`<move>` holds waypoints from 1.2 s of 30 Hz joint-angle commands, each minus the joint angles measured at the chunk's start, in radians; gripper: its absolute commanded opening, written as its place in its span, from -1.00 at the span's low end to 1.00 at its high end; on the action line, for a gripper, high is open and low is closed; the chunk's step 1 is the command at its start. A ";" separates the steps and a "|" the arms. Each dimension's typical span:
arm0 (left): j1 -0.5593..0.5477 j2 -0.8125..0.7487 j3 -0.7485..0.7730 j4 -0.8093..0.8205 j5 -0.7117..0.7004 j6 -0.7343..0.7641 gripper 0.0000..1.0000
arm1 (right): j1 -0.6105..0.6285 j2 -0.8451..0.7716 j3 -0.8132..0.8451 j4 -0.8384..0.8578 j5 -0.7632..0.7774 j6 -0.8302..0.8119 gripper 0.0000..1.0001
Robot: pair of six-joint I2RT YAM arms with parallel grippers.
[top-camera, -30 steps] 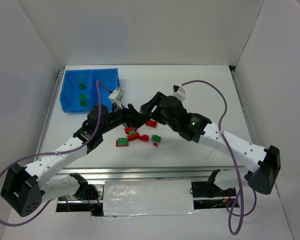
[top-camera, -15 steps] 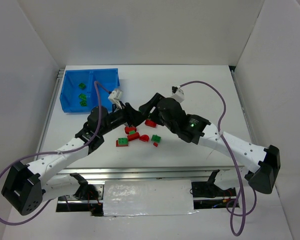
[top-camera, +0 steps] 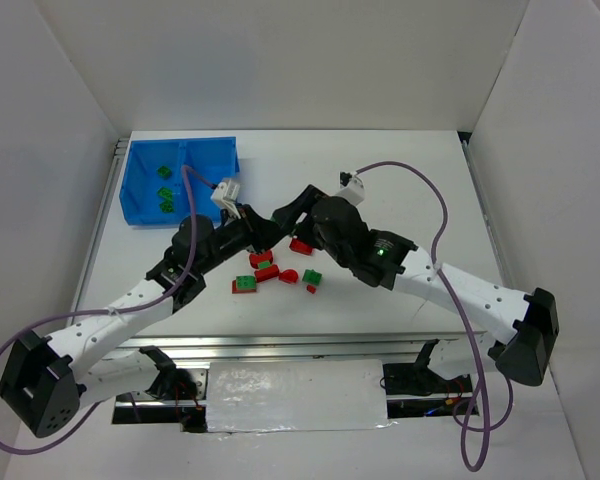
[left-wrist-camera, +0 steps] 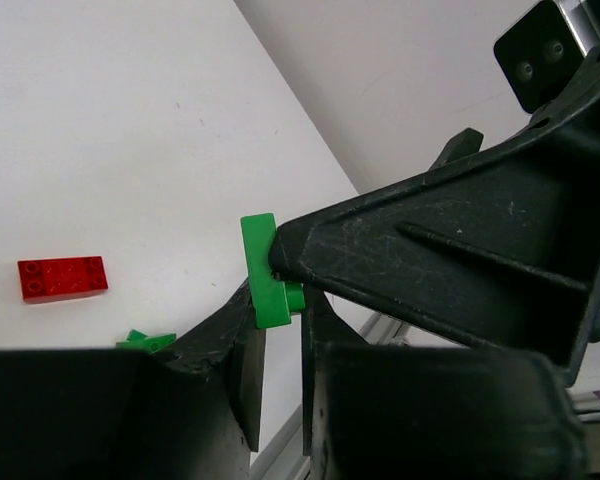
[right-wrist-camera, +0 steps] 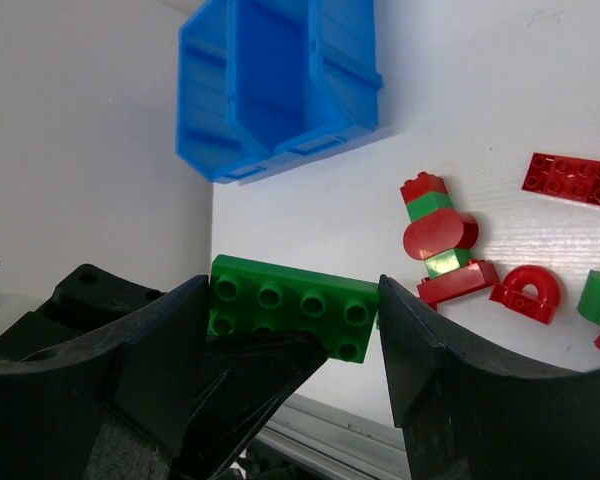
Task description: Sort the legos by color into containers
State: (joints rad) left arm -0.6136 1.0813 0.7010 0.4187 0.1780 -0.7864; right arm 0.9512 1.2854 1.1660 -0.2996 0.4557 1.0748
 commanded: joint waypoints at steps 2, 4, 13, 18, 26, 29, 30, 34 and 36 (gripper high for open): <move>0.021 -0.043 0.008 -0.024 -0.208 0.050 -1.00 | 0.014 -0.037 -0.040 0.060 -0.040 -0.024 0.42; 0.021 -0.057 0.008 -0.053 -0.267 0.059 -1.00 | -0.015 -0.055 -0.049 0.062 -0.043 -0.006 0.99; 0.355 0.040 0.248 -0.490 -0.509 0.019 -1.00 | -0.172 -0.282 -0.189 -0.004 0.006 -0.033 0.99; 0.681 0.368 0.516 -0.647 -0.510 -0.083 -1.00 | -0.186 -0.311 -0.219 -0.010 -0.017 -0.096 0.99; 0.790 0.861 1.035 -0.807 -0.379 0.073 -0.84 | -0.212 -0.265 -0.250 0.023 -0.083 -0.170 0.99; 0.796 0.853 1.014 -0.761 -0.388 0.069 -0.12 | -0.221 -0.223 -0.229 0.030 -0.117 -0.193 0.99; 0.798 0.849 0.996 -0.756 -0.388 0.062 0.17 | -0.221 -0.212 -0.215 0.030 -0.127 -0.199 0.99; 0.807 0.838 0.988 -0.765 -0.387 0.038 0.97 | -0.223 -0.147 -0.180 0.004 -0.144 -0.216 0.99; 0.810 0.833 0.985 -0.776 -0.384 0.024 0.99 | -0.223 -0.092 -0.143 -0.024 -0.141 -0.219 0.99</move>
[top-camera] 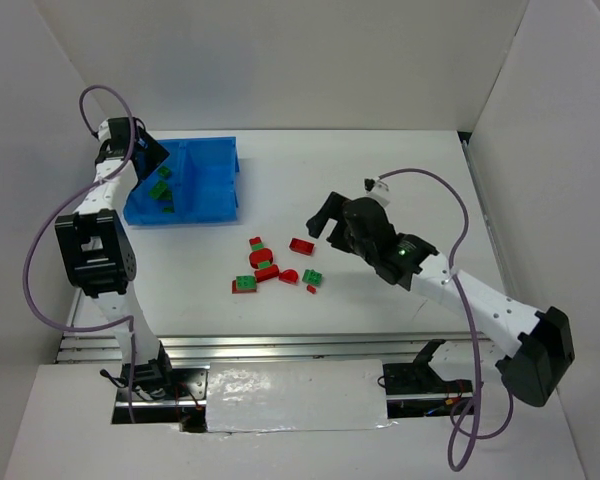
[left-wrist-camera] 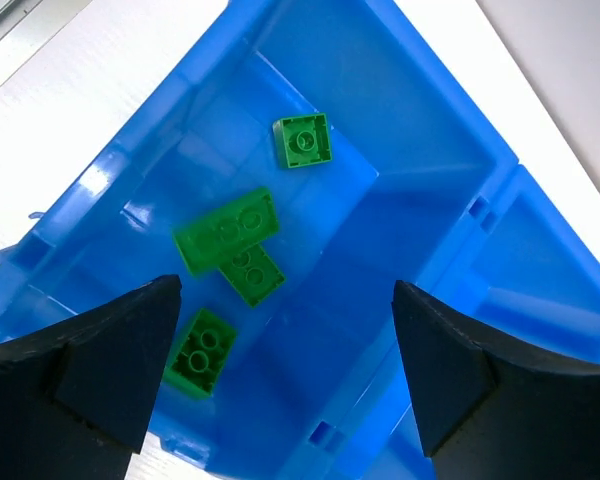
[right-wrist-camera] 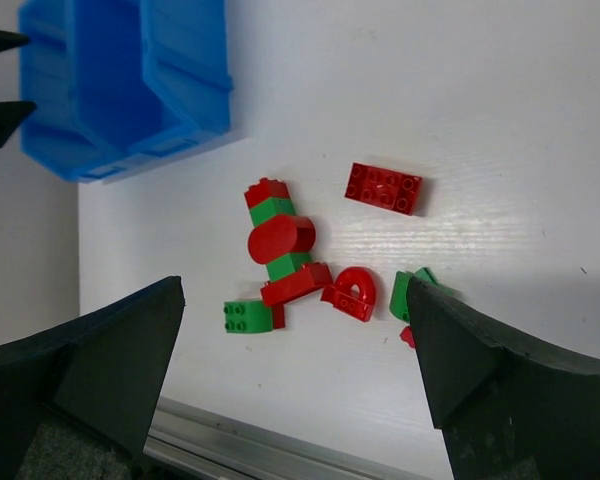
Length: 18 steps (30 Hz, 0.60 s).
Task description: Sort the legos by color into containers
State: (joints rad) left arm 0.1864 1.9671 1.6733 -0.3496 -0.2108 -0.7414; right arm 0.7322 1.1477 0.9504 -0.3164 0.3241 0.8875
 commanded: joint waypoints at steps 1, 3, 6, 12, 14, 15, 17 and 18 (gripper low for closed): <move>0.016 -0.057 0.011 -0.009 0.013 -0.029 0.99 | -0.004 0.073 0.088 -0.050 -0.008 -0.032 0.99; 0.019 -0.065 0.029 -0.044 0.016 -0.041 0.99 | -0.001 0.173 0.151 -0.128 0.023 -0.021 0.99; 0.018 -0.138 0.081 -0.164 0.025 -0.042 0.99 | 0.021 0.376 0.238 -0.228 0.056 -0.071 0.97; -0.080 -0.446 -0.046 -0.267 0.182 0.034 0.99 | 0.044 0.487 0.271 -0.277 0.121 -0.092 0.97; -0.172 -0.532 -0.147 -0.272 0.185 0.068 0.99 | 0.049 0.497 0.266 -0.291 0.127 -0.059 0.96; -0.214 -0.625 -0.193 -0.256 0.180 0.076 0.99 | 0.049 0.501 0.255 -0.282 0.124 -0.039 0.93; -0.297 -0.752 -0.340 -0.232 0.172 0.083 0.99 | 0.053 0.509 0.217 -0.245 0.115 -0.022 0.91; -0.320 -0.790 -0.422 -0.220 0.172 0.089 0.99 | 0.062 0.524 0.199 -0.236 0.098 -0.012 0.89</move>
State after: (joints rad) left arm -0.0826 1.2533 1.4117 -0.5423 -0.0586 -0.6998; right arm 0.7795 1.6650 1.1812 -0.5652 0.4030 0.8337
